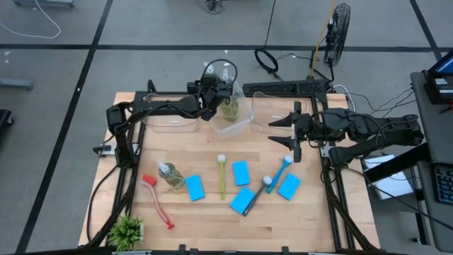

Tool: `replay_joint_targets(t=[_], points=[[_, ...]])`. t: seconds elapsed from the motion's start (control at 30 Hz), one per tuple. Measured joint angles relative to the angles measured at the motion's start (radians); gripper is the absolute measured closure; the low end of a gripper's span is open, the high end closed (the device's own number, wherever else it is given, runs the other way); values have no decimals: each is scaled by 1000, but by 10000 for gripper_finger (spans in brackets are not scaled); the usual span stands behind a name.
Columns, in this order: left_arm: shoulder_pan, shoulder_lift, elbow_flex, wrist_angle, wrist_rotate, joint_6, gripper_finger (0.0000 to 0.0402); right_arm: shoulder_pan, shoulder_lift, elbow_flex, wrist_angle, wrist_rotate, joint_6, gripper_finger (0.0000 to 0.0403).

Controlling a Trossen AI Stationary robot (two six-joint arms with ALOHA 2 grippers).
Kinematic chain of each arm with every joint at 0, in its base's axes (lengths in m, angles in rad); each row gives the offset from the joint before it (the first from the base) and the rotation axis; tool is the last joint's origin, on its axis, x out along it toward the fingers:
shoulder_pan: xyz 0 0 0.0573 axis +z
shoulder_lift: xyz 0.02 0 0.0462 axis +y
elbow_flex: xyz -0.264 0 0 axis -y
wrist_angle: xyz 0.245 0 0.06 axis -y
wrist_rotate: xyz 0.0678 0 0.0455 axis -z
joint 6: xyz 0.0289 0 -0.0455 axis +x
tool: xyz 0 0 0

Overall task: Pick & Place Kitchen Sink Supplies
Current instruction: Put the liquid dishwashing soap into the middle transparent bin

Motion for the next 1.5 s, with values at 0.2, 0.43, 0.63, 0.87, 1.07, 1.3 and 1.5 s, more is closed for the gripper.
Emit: replay_joint_targets(t=[0.2, 0.43, 0.63, 0.87, 1.07, 1.3, 1.5], points=[[-4, 0, 0, -1, 1, 0, 108, 0, 0, 0, 3, 0, 0, 211], [-6, -4, 3, 4, -4, 4, 91, 0, 0, 0, 3, 0, 1, 211], [-6, -4, 2, 3, -3, 31, 94, 0, 0, 0, 3, 0, 1, 211], [-9, -3, 1, 49, -8, 101, 96, 0, 0, 0, 3, 0, 1, 211], [-26, -49, 0, 294, -25, 424, 85, 0, 0, 0, 3, -3, 1, 211], [-131, -171, 1, 507, 16, 696, 96, 0, 0, 0, 3, -4, -6, 211], [-329, -275, 1, 493, -43, 898, 100, 0, 0, 0, 3, -4, -26, 211]])
